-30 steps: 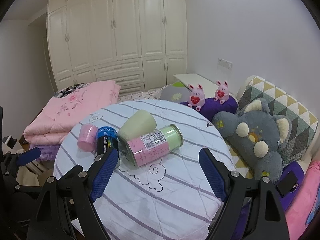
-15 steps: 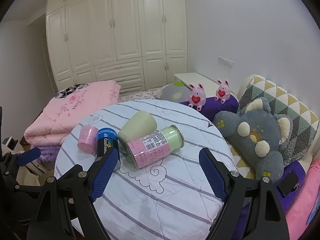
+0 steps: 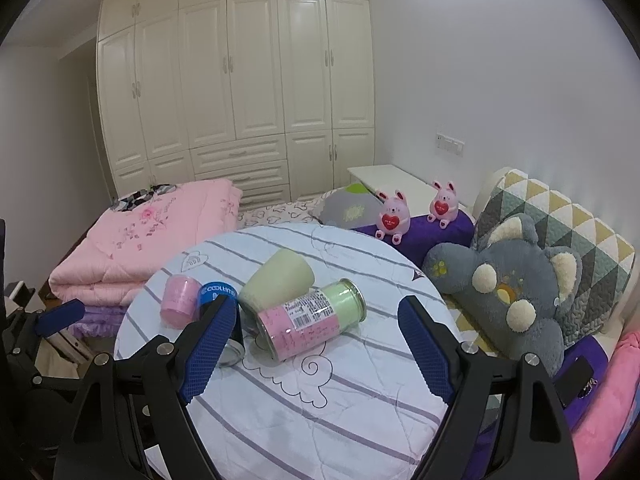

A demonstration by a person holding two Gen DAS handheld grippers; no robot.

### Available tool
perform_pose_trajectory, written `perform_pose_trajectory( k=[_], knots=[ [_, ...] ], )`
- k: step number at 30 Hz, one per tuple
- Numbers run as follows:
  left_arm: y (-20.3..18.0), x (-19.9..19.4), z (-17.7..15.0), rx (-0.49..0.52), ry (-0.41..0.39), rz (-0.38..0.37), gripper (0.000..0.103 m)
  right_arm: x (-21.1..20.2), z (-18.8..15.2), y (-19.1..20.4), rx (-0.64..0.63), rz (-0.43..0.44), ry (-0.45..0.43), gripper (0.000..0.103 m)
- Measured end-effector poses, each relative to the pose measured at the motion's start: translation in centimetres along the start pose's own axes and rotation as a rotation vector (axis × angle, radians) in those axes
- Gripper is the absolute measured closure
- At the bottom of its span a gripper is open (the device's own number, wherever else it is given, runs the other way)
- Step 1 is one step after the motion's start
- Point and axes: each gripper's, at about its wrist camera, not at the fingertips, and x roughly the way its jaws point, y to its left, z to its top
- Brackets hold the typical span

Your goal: Flip cup upright

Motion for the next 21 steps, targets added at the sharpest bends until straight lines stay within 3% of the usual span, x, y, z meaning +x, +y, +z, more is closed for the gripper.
perform_pose_trajectory(
  k=[12,21],
  knots=[
    [-0.2,0.7,0.5,0.016,0.008,-0.006,0.0,0.8,0.1,-0.3,0.005,-0.019,0.017,0.018],
    [-2.7,3.6,1.1,0.127,0.064,-0.061,0.0,2.8,-0.2,-2.5,0.039,-0.043,0.057,0.018]
  ],
)
